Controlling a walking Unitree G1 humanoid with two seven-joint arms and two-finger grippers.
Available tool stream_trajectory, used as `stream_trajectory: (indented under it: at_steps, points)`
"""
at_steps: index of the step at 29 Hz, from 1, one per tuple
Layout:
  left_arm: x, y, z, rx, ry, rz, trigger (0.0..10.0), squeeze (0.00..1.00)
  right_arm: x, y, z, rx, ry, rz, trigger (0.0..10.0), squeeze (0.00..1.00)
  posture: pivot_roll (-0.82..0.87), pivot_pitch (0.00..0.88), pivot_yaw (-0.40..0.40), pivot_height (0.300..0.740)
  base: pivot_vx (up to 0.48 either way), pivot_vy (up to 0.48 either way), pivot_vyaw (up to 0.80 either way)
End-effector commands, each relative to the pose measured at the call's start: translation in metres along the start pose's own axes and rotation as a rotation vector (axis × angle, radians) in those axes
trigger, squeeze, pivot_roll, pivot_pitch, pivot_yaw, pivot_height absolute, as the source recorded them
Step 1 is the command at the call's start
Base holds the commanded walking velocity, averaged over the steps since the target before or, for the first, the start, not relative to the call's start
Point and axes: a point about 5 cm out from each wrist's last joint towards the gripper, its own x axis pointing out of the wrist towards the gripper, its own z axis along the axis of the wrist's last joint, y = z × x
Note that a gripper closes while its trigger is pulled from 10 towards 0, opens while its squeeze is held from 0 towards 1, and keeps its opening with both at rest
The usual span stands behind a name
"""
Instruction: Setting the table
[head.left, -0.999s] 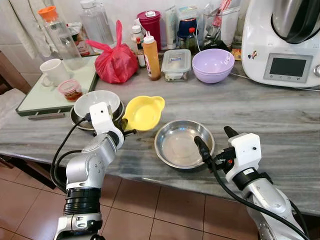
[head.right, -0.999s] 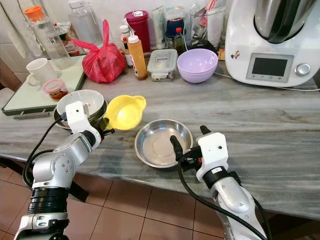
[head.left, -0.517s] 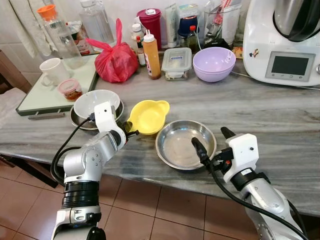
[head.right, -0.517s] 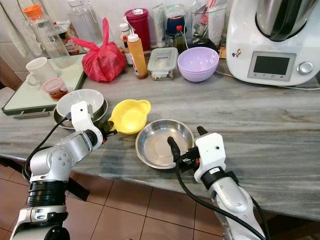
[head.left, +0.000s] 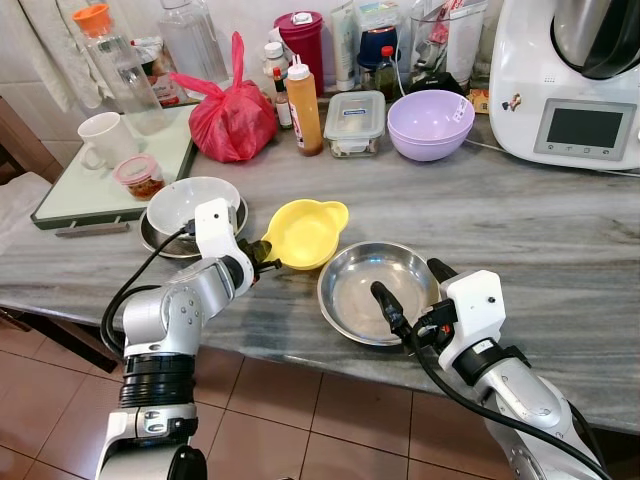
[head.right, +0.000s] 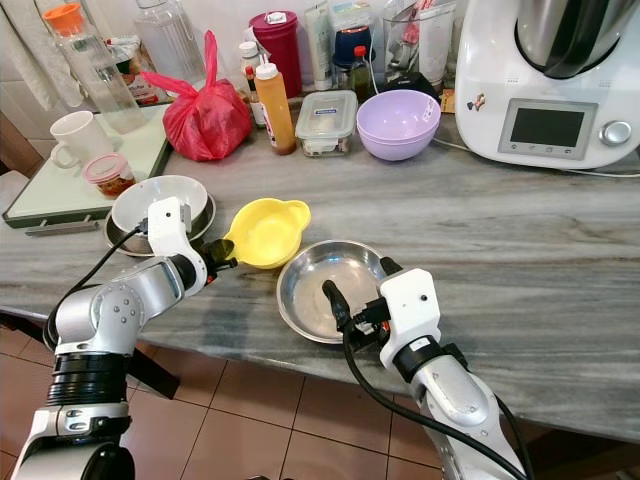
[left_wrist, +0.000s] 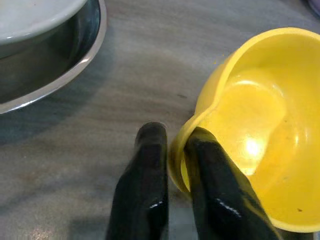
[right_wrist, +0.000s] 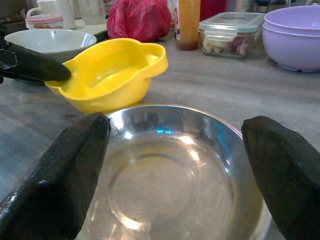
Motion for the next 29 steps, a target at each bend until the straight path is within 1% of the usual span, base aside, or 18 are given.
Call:
stream_trajectory:
  at_steps: [1, 2, 13, 16, 17, 18, 24, 29]
  points:
    - [-0.002, 0.003, 0.004, 0.03, 0.001, 0.019, 10.0, 0.98, 0.002, 0.005, 0.003, 0.009, -0.008, 0.022, 10.0, 0.0, -0.17, 0.079, 0.17, 0.74, 0.0, 0.0, 0.0]
    - [-0.003, 0.003, 0.005, 0.031, 0.001, 0.019, 10.0, 1.0, 0.003, 0.005, 0.003, 0.009, -0.008, 0.023, 10.0, 0.0, -0.17, 0.079, 0.17, 0.74, 0.0, 0.0, 0.0]
    - [-0.005, 0.0, 0.007, 0.045, -0.016, 0.004, 10.0, 1.0, 0.005, 0.005, 0.002, 0.005, -0.007, 0.03, 10.0, 0.0, -0.17, 0.07, 0.163, 0.74, 0.0, 0.0, 0.0]
    - [-0.007, -0.001, 0.01, 0.072, -0.034, -0.003, 10.0, 1.0, 0.006, 0.005, 0.002, 0.005, -0.008, 0.031, 10.0, 0.0, -0.17, 0.068, 0.163, 0.74, 0.0, 0.0, 0.0]
    - [-0.008, -0.002, 0.013, 0.089, -0.053, 0.0, 10.0, 1.0, 0.006, 0.005, 0.002, 0.004, -0.008, 0.031, 10.0, 0.0, -0.16, 0.067, 0.163, 0.74, 0.0, 0.0, 0.0]
    - [-0.008, -0.002, 0.013, 0.089, -0.053, 0.0, 10.0, 1.0, 0.006, 0.005, 0.002, 0.004, -0.008, 0.031, 10.0, 0.0, -0.16, 0.067, 0.163, 0.74, 0.0, 0.0, 0.0]
    - [-0.014, -0.006, 0.026, 0.147, -0.104, -0.012, 10.0, 1.0, 0.007, 0.005, 0.001, 0.005, -0.007, 0.032, 10.0, 0.0, -0.16, 0.068, 0.161, 0.74, 0.0, 0.0, 0.0]
    - [-0.025, -0.003, 0.04, 0.193, -0.193, 0.0, 10.0, 1.0, 0.007, 0.005, 0.001, 0.004, -0.006, 0.031, 10.0, 0.0, -0.16, 0.068, 0.157, 0.74, 0.0, 0.0, 0.0]
